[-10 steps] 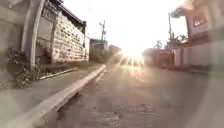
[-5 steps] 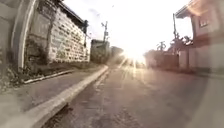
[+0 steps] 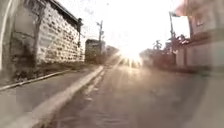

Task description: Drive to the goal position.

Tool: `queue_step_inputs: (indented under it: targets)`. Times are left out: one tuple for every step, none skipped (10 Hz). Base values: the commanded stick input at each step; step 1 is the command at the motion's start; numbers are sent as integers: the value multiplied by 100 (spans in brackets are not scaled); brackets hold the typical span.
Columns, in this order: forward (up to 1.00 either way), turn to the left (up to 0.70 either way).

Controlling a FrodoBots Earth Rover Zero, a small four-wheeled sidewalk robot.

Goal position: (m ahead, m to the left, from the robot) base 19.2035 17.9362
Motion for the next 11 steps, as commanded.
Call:
queue_step_inputs:
  targets:
    - [100, 0]
    - [100, 0]
    - [100, 0]
    - [100, 0]
    - [100, 0]
    - [100, 0]
    - [100, 0]
    - [100, 0]
    - [100, 0]
    - [100, 0]
    - [100, -3]
